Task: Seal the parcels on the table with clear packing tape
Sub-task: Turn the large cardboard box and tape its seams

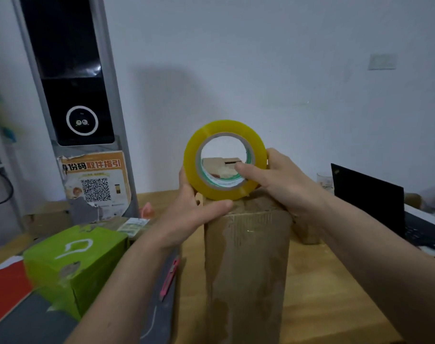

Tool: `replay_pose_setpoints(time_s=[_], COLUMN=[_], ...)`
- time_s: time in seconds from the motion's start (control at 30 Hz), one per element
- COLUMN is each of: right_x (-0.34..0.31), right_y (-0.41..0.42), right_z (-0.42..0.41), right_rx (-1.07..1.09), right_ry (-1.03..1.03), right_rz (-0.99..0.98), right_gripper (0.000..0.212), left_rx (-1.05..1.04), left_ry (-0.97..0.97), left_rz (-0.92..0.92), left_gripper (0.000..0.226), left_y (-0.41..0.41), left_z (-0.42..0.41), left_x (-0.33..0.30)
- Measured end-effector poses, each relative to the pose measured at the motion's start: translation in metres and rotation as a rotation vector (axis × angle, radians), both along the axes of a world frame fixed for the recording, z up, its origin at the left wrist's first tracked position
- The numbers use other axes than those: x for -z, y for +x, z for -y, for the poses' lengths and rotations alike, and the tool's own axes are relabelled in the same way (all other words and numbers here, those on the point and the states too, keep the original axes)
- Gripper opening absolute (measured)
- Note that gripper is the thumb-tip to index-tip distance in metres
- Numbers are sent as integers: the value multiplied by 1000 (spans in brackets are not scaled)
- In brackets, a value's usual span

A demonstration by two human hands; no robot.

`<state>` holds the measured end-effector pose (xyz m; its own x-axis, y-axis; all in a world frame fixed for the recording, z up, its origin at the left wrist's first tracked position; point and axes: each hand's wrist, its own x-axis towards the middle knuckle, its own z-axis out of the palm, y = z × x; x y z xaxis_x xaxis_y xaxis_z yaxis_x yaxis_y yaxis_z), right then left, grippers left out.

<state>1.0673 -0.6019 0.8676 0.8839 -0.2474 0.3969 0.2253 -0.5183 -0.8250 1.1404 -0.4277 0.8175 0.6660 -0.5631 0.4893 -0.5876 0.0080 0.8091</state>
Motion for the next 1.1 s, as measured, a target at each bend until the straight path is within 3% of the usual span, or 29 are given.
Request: replay_pose_setpoints(time_s=[0.13, 0.27, 0.4, 0.5, 0.6, 0.67, 0.73, 0.9, 1.1], right_x=[-2, 5, 14, 18, 21, 22, 20, 8, 47], right_y=[-3, -8, -9, -8, -5, -4, -3, -8, -17], right_z=[20, 45, 48, 44, 38, 37, 40, 65, 84], right_rx=[229, 428, 322, 188, 158, 185, 211, 296, 351], right_ry=[-17, 120, 348, 543, 721, 704, 626, 446, 449], right_rz=[148, 288, 280, 239, 239, 248, 275, 357, 247], right_gripper=[26, 21, 4, 22, 23, 22, 23, 27, 24], left_rx=[-15, -37, -63, -106, -248, -107, 5, -28, -30], left_ry=[200, 278, 421, 501, 518, 500, 545, 664, 751], left_rz=[-7, 9, 43, 56, 213, 248, 151, 39, 41], left_gripper=[135, 131, 134, 132, 129, 126, 132, 149, 136], left_y=[9, 6, 5, -1, -8, -8, -5, 1, -10], left_z=[-10, -13, -14, -10, 15, 30, 35, 26, 33], left_x=[-9, -11, -23, -41, -51, -47, -43, -47, -52])
